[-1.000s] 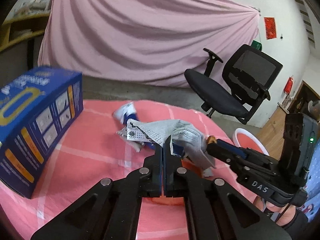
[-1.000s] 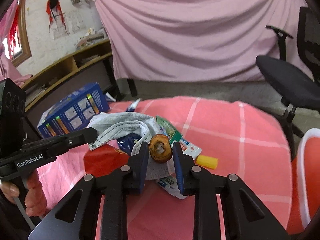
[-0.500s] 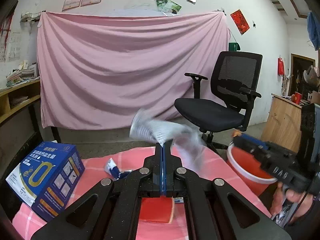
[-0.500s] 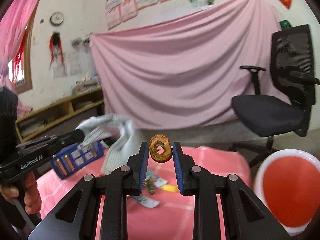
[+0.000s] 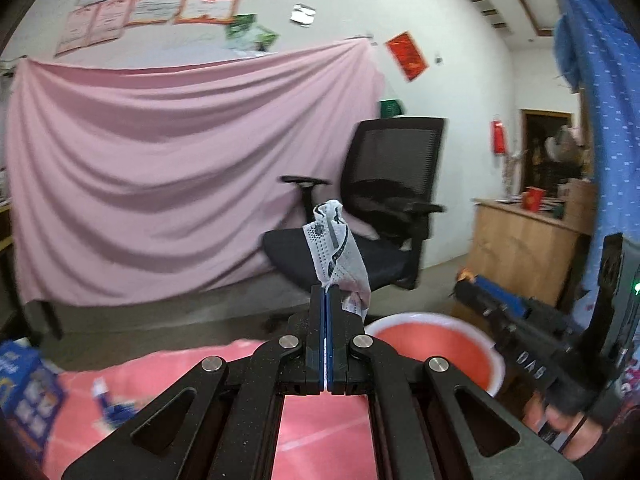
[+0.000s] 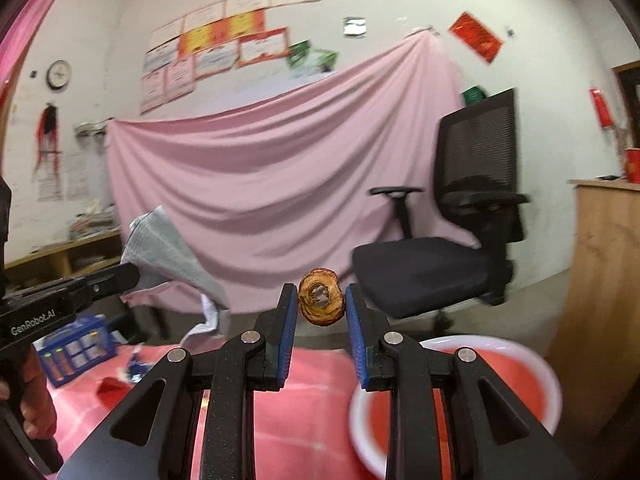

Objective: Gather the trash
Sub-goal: 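Carry the mask and orange slice over the bucket and open both grippers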

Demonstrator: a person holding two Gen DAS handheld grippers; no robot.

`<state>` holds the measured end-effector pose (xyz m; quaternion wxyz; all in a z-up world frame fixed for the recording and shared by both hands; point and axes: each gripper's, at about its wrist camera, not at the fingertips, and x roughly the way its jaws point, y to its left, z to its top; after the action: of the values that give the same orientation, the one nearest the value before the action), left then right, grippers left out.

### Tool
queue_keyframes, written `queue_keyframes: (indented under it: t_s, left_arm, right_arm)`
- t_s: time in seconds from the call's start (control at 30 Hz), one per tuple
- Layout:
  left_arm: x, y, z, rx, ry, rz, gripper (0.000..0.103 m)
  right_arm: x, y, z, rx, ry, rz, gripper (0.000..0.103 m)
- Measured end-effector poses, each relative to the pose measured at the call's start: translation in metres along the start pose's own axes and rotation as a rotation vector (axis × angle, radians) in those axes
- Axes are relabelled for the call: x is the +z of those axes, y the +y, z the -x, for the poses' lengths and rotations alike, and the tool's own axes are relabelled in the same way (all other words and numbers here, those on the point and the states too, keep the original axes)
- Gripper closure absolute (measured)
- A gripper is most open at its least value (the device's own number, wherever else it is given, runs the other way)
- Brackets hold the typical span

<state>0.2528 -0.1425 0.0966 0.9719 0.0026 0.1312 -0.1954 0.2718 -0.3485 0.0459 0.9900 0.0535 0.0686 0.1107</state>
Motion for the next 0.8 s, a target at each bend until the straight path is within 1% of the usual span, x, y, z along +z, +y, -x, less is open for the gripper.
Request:
queue_keyframes:
  t_s: [0.07,0.13,0.2,0.3,0.43,0.57,0.67,0.73,0.77,0.8]
  left_arm:
    - [0.002,-0.021,-0.019,-0.054,0.004,-0.004,0.103]
    - [0.002,-0.033,-0.037,-0.094,0.021,0.003,0.103]
    - [0.002,-0.045,-0.057,-0.132,0.049,0.012,0.103]
    - [-0.004,-0.058,-0.089,-0.178,0.116,0.026,0.103]
    - [-0.011,-0.067,-0.121,-0.204,0.206,0.053,0.103]
    - [-0.022,-0.066,-0.139,-0.216,0.293,0.088,0.103]
    - [-0.026,-0.065,-0.151,-0.217,0.337,0.11,0.103]
    - [-0.029,-0.062,-0.155,-0.209,0.364,0.12,0.102]
    - [-0.03,-0.06,-0.157,-0.206,0.375,0.126,0.099]
    - [-0.03,-0.058,-0.155,-0.203,0.378,0.131,0.098]
  right_arm:
    - [-0.002,-0.017,0.003,-0.05,-0.003,-0.016,0.08]
    - [-0.004,-0.031,0.002,-0.087,0.007,-0.03,0.08]
    - [-0.009,-0.048,0.002,-0.123,0.027,-0.054,0.08]
    - [-0.017,-0.068,-0.004,-0.161,0.07,-0.095,0.08]
    - [-0.027,-0.087,-0.009,-0.195,0.128,-0.122,0.08]
    - [-0.036,-0.096,-0.017,-0.212,0.184,-0.146,0.08]
    - [-0.042,-0.1,-0.023,-0.217,0.221,-0.157,0.08]
    - [-0.044,-0.1,-0.024,-0.22,0.235,-0.161,0.075]
    - [-0.045,-0.1,-0.024,-0.221,0.239,-0.164,0.069]
    - [-0.044,-0.101,-0.025,-0.219,0.241,-0.166,0.066]
